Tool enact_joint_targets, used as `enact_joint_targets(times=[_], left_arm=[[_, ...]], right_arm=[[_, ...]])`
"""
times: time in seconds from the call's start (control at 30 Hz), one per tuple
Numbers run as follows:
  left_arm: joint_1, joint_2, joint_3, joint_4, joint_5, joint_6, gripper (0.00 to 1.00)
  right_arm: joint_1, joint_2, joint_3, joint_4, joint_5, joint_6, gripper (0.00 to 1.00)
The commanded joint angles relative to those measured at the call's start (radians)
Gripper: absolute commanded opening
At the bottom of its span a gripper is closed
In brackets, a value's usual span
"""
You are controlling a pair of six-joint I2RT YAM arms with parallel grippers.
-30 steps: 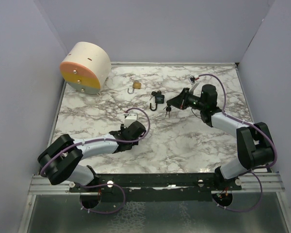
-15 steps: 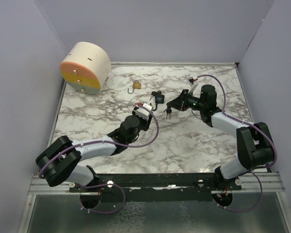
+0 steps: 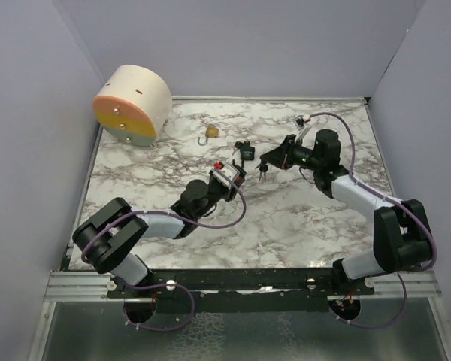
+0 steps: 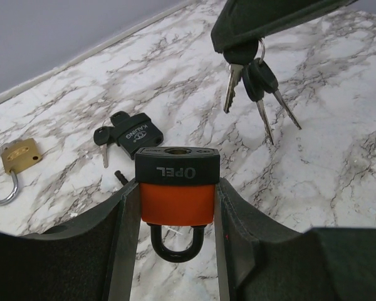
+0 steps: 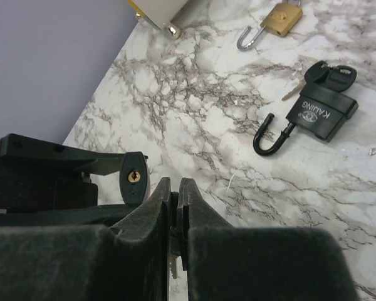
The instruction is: Unlock with the key
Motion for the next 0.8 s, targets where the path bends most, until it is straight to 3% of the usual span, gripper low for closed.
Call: enact_joint_targets(times=[0.0, 0.13, 0.27, 0.77], left_arm=[[0.023, 0.048, -0.064, 0.341, 0.126, 0.02, 0.0], [0.044, 0.136, -0.123, 0.612, 0.221, 0.032, 0.0], [0.058, 0.245, -0.139, 0.784, 0.263, 0.023, 0.0], [0.066, 0.285, -0.081, 0.79, 0.351, 0.139, 0.0]], right_arm=[[0.022, -0.079, -0.018, 0.012, 0.082, -0.046, 0.01], [0.031, -0.11, -0.042, 0.029, 0.108, -0.06, 0.01], [0.04, -0.127, -0.046, 0.028, 0.117, -0.08, 0.01], [0.093, -0.206, -0.099, 0.023, 0.177, -0.163, 0.01]])
